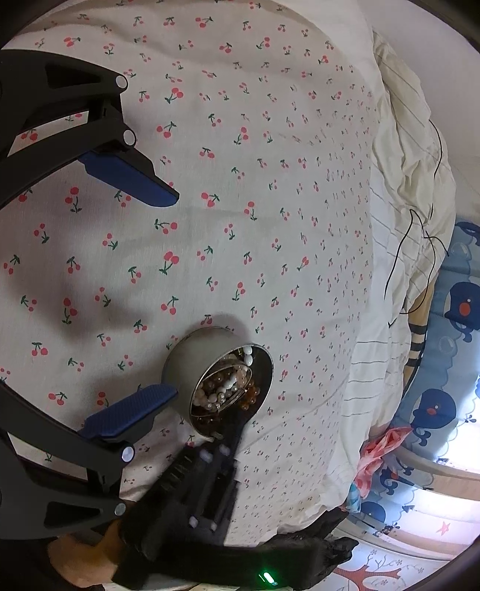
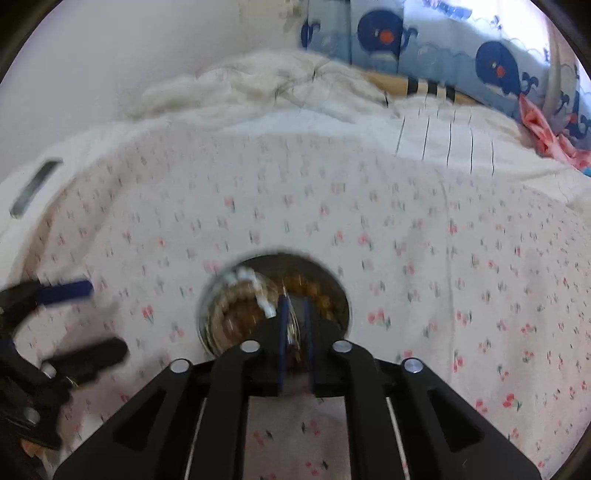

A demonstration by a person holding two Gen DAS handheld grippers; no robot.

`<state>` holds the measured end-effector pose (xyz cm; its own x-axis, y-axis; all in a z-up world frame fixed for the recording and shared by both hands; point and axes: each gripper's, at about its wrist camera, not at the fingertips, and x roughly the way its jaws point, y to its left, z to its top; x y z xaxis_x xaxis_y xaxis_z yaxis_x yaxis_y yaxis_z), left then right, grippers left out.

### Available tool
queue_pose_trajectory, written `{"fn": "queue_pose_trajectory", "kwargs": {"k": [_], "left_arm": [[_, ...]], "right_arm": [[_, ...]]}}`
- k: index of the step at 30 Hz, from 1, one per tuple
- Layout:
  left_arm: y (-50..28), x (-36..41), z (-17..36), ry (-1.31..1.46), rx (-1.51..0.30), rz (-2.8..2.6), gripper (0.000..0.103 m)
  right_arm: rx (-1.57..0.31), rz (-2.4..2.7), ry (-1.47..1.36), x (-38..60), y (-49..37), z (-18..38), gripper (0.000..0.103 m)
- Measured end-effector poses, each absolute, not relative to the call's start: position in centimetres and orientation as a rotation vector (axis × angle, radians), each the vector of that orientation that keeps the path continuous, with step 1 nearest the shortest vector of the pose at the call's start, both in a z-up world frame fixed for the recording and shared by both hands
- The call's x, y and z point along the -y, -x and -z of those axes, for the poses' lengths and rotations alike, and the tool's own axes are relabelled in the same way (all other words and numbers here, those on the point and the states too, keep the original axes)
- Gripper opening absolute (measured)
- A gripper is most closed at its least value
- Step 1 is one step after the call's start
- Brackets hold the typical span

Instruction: Organize jewelry

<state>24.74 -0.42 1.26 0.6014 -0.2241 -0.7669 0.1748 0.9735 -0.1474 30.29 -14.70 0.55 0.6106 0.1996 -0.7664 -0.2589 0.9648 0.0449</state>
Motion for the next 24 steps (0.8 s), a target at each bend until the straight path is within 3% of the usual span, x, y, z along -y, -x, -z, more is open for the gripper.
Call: {"fn": "queue_pose_trajectory", "kwargs": {"k": [3,5,11,15,17,19,24], "left_arm": [[-24.7,0.6,-1.1,0.053,-0.902,0.234,0.093],[-24.7,0.6,-1.1,0.057,-0.905,0.236,0.093],[-24.8,0.6,-1.1,0.052,-0.909,0.235,0.093],[-24.9,0.8,-0.8,0.056,-0.924,0.242,0.093],[-24.6,1.0,-0.9,0.051,-0.923,0.253,0.094],[-24.3,1.5,-0.8,0.036,-0.921,0.264,0.094],[-23.8,2.6,-0.5,0.008,-0.927,0.277,0.094]], "right_arm": [[-0.839,-0.266,0.027,15.3,-30.2,-1.1,0.02],[-0.817,-0.258,0.028,15.1,-30.6,-1.6,0.034],[-0.881,-0.241,0.069,13.3,-33.7,-0.3,0.037],[-0.787,-0.229,0.013,15.0,-30.8,-2.4,0.038],[-0.757,-0.207,0.0,16.2,-28.6,-3.0,0.058],[-0.756,-0.159,0.0,17.5,-25.7,-2.9,0.066],[-0.845,-0.097,-0.026,19.0,-21.7,-0.8,0.066]]}}
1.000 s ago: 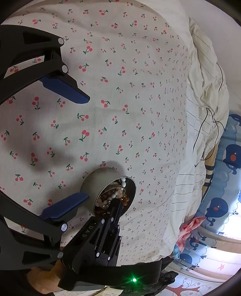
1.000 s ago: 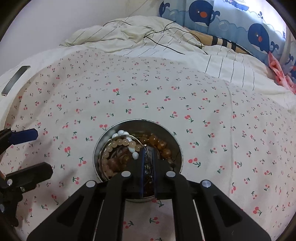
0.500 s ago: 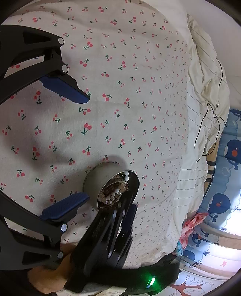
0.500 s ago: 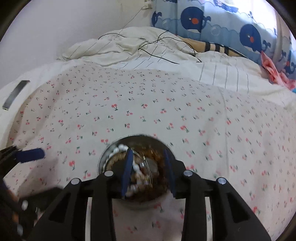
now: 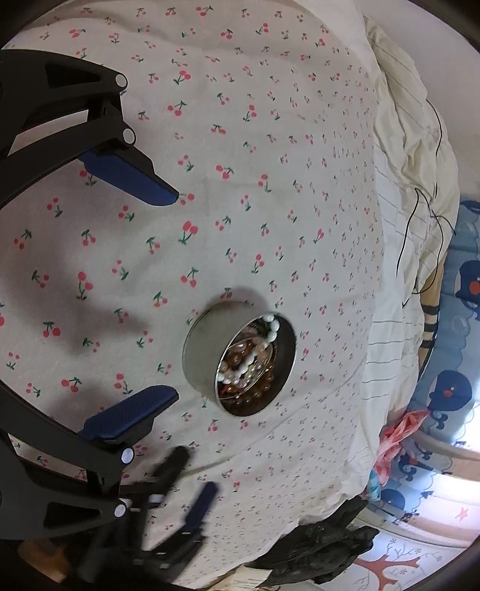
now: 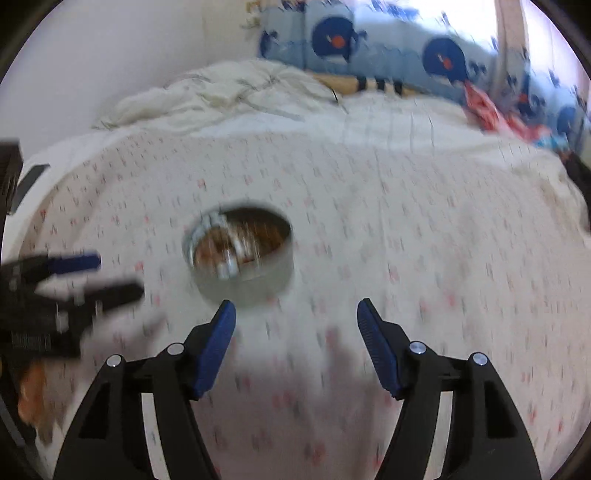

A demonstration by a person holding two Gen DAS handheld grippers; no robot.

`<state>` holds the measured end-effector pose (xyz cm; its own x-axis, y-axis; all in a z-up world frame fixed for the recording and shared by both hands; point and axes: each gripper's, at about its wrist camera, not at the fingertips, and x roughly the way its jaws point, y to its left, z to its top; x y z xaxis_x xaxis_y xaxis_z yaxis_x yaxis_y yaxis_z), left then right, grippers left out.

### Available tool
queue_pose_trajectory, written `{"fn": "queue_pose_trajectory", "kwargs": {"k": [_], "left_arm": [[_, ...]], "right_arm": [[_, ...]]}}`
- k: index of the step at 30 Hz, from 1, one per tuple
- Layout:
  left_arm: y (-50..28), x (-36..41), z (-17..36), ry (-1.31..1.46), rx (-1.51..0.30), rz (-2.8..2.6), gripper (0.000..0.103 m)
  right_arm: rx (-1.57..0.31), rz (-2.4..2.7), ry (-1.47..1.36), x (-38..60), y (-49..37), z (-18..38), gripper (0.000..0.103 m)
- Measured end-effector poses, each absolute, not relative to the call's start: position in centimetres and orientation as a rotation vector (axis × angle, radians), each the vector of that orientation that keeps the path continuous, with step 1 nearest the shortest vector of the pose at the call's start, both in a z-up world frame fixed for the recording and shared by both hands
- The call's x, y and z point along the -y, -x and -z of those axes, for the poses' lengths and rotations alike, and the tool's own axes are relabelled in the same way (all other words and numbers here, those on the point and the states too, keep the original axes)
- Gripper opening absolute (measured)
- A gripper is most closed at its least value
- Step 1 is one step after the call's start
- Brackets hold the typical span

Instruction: Organize jewelry

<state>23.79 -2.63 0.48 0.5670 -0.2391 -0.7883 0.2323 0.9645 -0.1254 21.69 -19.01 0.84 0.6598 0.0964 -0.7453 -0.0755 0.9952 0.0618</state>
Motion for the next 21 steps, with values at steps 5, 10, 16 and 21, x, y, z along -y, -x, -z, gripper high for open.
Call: {"fn": "queue_pose_trajectory", "kwargs": {"k": [5,10,16,21], "left_arm": [[-23.3,3.0,-0.4,-0.011,-0.925,0.26,0.095],[-23.5,2.4,-0.4,0.002,-0.934,0.211,0.095],[-23.1,2.4,-0.5,-0.022,-0.909,0.163,0.095],[-22.6,2.9,-0.8,-0.058,-0.889,0.163,0.095]], "right_arm": [[-0.857,-0.086,-0.025,18.6,-21.2,0.0,0.066],[-0.852,-0.092,-0.009,18.1,-21.1,0.0,0.066],[-0.837,-0.074,0.034,17.3,-21.2,0.0,0.069],[-0.83,-0.056,0.035,17.3,-21.3,0.0,0.071]]}}
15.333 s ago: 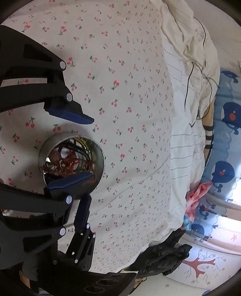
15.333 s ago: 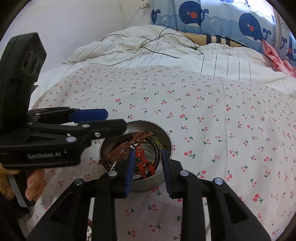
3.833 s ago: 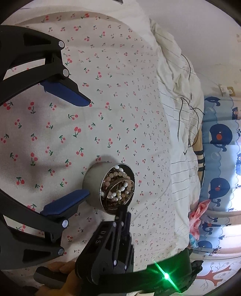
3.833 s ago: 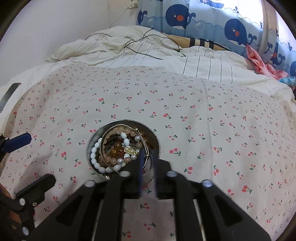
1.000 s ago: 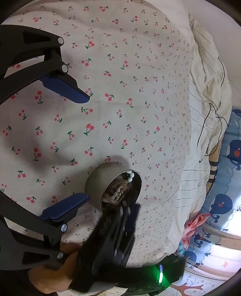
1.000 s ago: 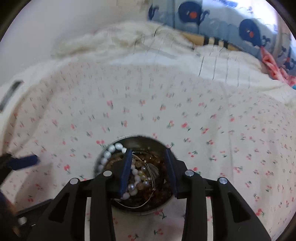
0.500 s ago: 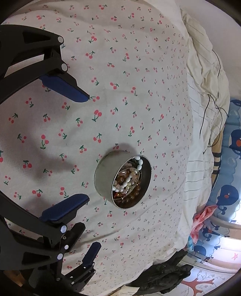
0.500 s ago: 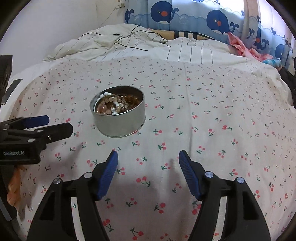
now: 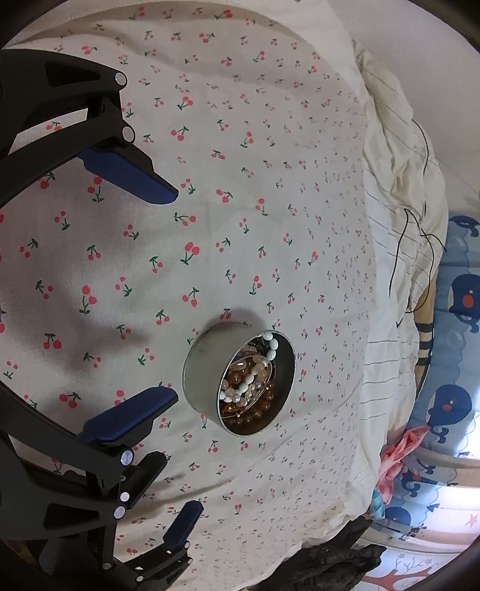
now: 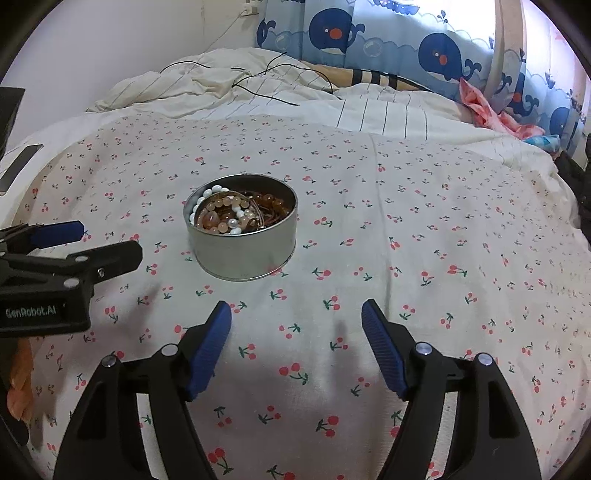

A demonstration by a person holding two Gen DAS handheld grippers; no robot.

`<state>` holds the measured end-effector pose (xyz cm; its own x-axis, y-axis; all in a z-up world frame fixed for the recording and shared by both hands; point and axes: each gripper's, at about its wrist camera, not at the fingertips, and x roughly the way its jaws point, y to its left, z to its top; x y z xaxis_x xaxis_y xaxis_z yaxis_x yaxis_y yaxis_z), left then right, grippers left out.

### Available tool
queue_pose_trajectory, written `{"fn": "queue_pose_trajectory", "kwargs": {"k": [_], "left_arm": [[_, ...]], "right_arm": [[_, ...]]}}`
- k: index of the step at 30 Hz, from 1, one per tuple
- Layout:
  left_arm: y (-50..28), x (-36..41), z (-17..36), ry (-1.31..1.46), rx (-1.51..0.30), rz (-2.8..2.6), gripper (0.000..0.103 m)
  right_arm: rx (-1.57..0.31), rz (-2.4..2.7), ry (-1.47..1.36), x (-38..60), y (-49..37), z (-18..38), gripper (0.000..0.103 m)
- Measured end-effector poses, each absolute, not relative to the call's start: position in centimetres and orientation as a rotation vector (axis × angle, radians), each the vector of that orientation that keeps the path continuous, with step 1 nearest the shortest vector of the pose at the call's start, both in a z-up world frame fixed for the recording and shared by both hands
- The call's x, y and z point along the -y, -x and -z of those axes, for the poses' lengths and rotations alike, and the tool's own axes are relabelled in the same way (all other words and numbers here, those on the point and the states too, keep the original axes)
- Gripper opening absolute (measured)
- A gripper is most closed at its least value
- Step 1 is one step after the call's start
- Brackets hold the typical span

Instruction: Organize jewelry

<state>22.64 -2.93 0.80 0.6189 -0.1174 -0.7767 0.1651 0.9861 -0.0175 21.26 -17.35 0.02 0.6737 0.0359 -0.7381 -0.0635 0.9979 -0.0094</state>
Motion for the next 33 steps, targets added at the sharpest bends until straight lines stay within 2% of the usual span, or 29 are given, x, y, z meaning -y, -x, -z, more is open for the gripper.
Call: {"fn": "queue_pose_trajectory", "kwargs": {"k": [13,33], "left_arm": [[-22.45,3.61,-0.96,-0.09,-0.873,0.157,0.095],[-22.61,3.56,-0.73,-0.087,-0.883,0.159,0.095]], "right_arm": [[-0.817,-0.04,0.034,17.49,-21.15,-0.22,0.08],[-0.829,-0.031,0.027,17.83,-21.2,-0.04,0.084]]}}
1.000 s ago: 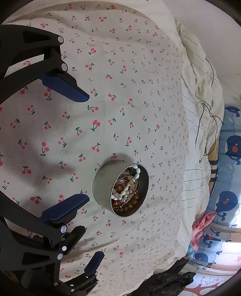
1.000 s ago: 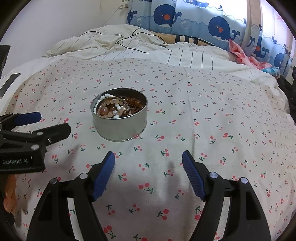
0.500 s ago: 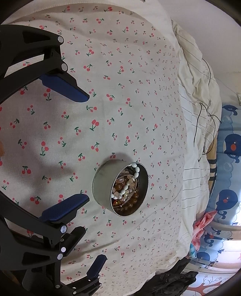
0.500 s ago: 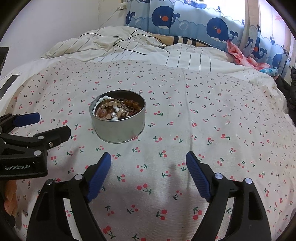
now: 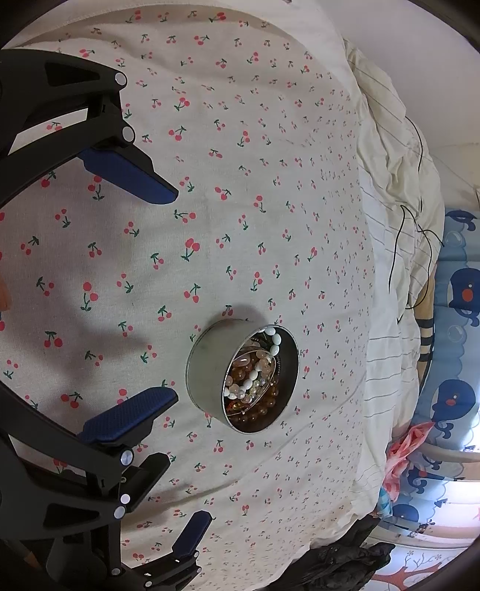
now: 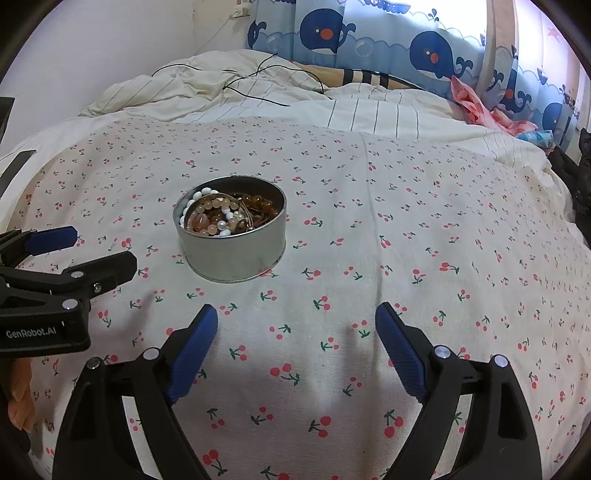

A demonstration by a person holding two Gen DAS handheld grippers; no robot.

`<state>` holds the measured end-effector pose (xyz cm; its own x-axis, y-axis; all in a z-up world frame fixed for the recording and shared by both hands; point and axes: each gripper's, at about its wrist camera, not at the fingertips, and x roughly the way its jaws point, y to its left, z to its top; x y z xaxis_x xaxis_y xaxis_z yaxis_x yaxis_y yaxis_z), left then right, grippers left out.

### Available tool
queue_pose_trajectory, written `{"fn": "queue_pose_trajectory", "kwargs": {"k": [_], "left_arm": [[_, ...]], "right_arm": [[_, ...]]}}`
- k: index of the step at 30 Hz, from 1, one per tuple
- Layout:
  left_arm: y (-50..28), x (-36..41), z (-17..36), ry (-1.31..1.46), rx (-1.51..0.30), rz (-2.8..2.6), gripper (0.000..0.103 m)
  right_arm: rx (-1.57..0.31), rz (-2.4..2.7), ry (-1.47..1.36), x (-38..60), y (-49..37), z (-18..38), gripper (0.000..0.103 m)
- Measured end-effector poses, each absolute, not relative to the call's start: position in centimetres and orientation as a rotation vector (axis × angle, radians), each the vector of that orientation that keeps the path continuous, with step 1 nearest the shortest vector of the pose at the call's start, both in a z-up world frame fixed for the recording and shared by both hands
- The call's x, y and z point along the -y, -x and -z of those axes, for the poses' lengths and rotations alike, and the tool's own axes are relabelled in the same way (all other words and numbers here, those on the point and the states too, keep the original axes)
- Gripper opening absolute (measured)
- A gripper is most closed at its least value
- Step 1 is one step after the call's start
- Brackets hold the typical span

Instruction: Organize jewelry

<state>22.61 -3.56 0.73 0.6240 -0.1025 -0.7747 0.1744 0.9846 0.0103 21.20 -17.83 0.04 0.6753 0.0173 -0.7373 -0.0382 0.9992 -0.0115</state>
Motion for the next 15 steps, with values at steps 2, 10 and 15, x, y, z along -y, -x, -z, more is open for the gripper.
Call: {"fn": "queue_pose_trajectory", "kwargs": {"k": [2,10,15], "left_arm": [[-22.62,3.54,-0.7,-0.087,-0.884,0.159,0.095],[-22.63,3.44,-0.68,-0.088,-0.884,0.157,0.095],[-22.65,3.41,-0.67,-0.088,-0.884,0.156,0.095]], "right_arm": [[-0.831,-0.029,0.028,17.83,-21.24,-0.01,0.085],[-0.835,-0.025,0.023,17.96,-21.33,0.11,0.085],[-0.835,-0.025,0.024,18.0,-21.34,0.12,0.087]]}}
